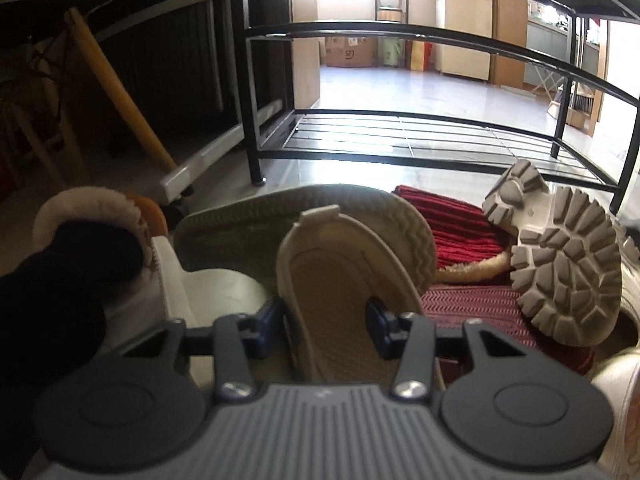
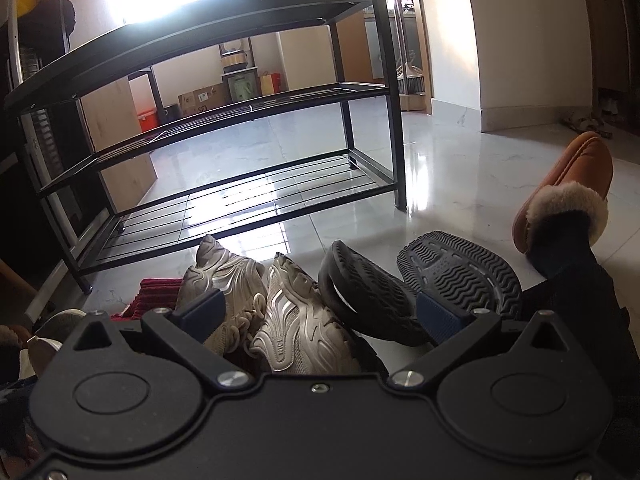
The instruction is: Organize scattered shoes
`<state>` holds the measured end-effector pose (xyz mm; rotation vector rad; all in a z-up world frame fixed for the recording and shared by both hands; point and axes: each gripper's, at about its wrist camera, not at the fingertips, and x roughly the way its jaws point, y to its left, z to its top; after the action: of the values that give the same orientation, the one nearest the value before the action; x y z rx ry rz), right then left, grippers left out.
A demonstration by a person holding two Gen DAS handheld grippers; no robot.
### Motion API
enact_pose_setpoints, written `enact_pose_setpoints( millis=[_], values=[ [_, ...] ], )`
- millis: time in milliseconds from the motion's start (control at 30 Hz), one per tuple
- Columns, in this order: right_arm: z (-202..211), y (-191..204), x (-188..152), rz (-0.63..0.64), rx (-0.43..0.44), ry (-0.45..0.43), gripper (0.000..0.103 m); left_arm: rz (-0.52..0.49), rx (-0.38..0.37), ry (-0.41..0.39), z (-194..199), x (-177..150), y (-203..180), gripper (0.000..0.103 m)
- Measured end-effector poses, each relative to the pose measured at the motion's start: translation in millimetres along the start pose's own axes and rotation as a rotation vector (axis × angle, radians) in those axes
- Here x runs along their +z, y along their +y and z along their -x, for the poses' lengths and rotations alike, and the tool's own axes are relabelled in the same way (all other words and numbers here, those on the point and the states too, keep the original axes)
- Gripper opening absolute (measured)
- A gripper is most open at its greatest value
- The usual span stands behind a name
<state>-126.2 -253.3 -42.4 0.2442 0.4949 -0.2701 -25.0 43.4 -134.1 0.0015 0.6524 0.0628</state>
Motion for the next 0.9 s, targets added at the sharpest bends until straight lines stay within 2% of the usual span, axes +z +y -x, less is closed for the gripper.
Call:
enact_pose_setpoints(
  millis=[33,300,600,900],
  values=[
    [-0.5,-0.3,-0.2,-0.004,0.001,0.002,0.103,0.013,-0.005,0.0,0.3,0.8,2.5,0.007],
    [-0.6,-2.2,-1.3,-0.016,0.005,0.012,0.103,0.102,-0.037,-0.001,2.6,6.4,20.2,0.004],
    [3.0,-7.4,0.3,-0.028,0.002,0.006,0.103,-0.027,-0.147,-0.141,54.1,18.6,-14.7,0.003],
    [19.2,-15.4,6.4,-0.043,0.005,-0.035,0.103,-0.088,-0.208,-0.186,85.4,22.2,-39.2,0.003]
  ],
)
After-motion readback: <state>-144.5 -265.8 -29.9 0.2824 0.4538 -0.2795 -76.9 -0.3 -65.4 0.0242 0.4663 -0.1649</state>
